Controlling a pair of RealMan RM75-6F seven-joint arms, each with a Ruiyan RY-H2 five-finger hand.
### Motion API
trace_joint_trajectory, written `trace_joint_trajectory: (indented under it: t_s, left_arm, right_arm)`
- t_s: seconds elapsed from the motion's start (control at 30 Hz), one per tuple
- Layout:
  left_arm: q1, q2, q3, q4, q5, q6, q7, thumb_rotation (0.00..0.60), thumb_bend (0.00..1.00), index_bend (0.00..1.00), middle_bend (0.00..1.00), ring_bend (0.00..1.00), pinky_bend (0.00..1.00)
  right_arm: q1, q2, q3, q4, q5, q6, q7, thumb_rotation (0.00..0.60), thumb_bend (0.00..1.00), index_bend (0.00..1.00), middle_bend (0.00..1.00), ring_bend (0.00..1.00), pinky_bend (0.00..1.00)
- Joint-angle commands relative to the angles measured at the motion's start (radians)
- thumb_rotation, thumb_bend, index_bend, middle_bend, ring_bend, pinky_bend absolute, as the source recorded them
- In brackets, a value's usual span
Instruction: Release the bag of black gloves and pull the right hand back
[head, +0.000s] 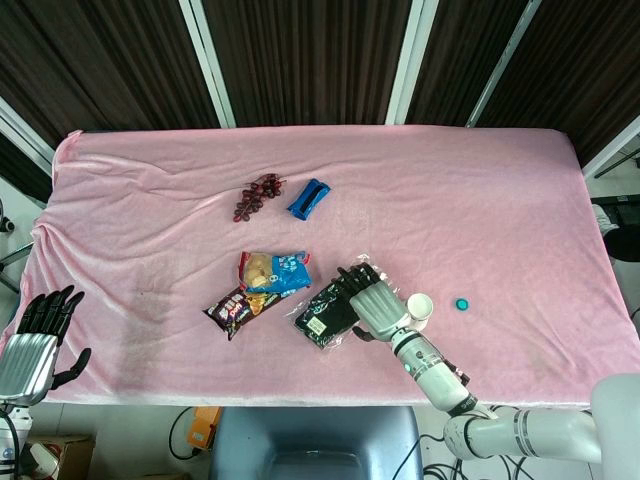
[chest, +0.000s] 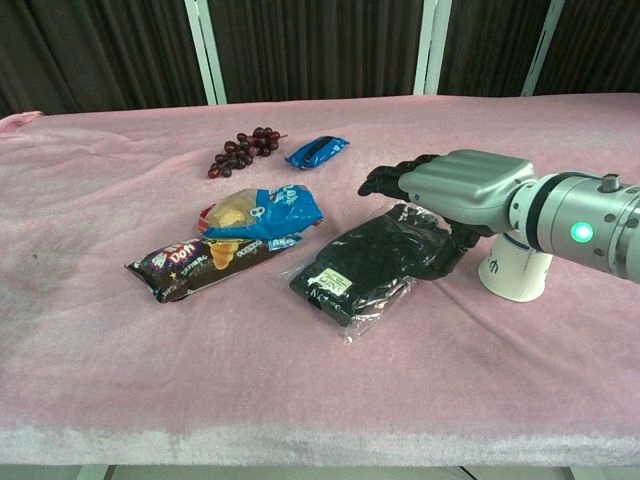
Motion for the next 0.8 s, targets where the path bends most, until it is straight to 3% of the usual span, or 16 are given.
trace_joint_trajectory:
  t_s: [0.03, 0.33, 0.6, 0.8]
  left_arm:
    - [0.004, 0.002, 0.001, 0.005, -0.002, 0.004, -0.004, 0.600, 0.37, 0.00, 0.01, 0.00, 0.00]
    - [0.013, 0.005, -0.002, 0.005, -0.003, 0.021, -0.009, 0.600, 0.37, 0.00, 0.01, 0.00, 0.00]
    - [0.007, 0.002, -0.003, 0.007, -0.007, 0.009, -0.004, 0.600, 0.37, 0.00, 0.01, 0.00, 0.00]
    - [0.007, 0.001, -0.003, 0.004, -0.005, 0.009, 0.000, 0.600, 0.37, 0.00, 0.01, 0.00, 0.00]
  right_arm:
    - [0.003, -0.001, -0.001, -0.001, 0.007, 0.002, -0.003, 0.600, 0.41, 0.10, 0.00, 0.00, 0.00]
    - [-0.005, 0.022, -0.019, -0.025, -0.010, 0.021, 0.008, 0.600, 0.41, 0.10, 0.00, 0.00, 0.00]
    - [-0.059, 0.140, -0.076, -0.119, -0.087, 0.077, 0.029, 0.600, 0.41, 0.12, 0.00, 0.00, 0.00]
    - [-0.080, 0.206, -0.098, -0.126, -0.028, 0.089, -0.017, 0.600, 0.41, 0.20, 0.00, 0.00, 0.00]
